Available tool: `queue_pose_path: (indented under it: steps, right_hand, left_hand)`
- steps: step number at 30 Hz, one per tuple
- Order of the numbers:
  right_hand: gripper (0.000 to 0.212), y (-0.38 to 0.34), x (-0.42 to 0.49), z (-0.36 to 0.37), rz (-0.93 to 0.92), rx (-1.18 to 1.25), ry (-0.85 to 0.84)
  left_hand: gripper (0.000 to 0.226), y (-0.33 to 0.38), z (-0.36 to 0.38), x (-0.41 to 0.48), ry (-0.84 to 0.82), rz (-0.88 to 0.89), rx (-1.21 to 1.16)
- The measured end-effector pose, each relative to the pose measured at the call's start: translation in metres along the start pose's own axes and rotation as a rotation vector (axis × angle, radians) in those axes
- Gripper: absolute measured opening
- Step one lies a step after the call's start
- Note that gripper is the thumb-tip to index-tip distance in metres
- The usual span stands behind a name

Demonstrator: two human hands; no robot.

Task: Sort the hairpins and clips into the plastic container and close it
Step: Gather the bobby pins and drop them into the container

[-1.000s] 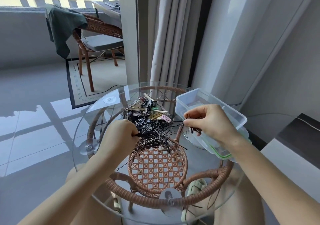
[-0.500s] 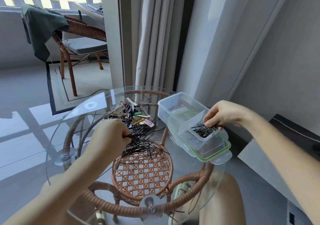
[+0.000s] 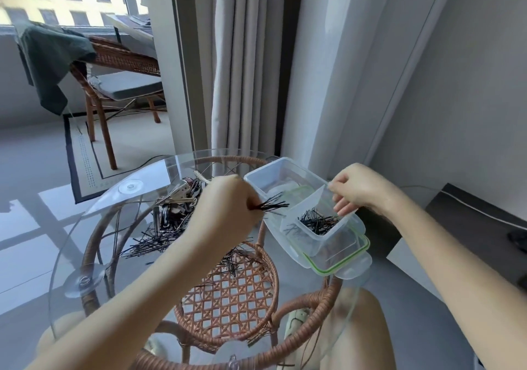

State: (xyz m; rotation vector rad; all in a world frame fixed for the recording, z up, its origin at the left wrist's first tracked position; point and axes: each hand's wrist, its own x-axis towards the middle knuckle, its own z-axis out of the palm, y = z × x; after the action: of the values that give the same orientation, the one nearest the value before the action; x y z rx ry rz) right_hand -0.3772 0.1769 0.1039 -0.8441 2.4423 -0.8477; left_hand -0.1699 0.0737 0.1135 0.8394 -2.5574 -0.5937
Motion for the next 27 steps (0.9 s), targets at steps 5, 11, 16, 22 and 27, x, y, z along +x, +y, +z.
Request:
queue_pose_path:
  steps: [5, 11, 16, 22, 27]
  right_hand:
    - [0.028, 0.014, -0.017, -0.022, -0.109, 0.017, 0.173]
    - [0.030, 0.025, -0.033, -0.027, -0.168, -0.033, 0.226]
    - [0.030, 0.031, -0.040, -0.030, -0.172, -0.072, 0.217]
    - [0.021, 0.016, -0.058, -0.020, -0.370, -0.155, 0.301]
    - [0.023, -0.013, -0.092, 0.021, -0.496, -0.126, 0.171]
  left_hand:
    - [0.011, 0.055, 0.024, 0.038, -0.004, 0.129, -0.081]
    - [0.010, 0.073, 0.087, 0.072, -0.132, 0.046, -0.056]
    - [0.026, 0.069, 0.110, 0.072, -0.404, 0.054, 0.178]
    - [0.054, 0.045, 0.057, 0.070, -0.469, 0.127, -0.066]
    - [0.042, -0.021, 0.004, 0.039, -0.239, 0.074, -0.135]
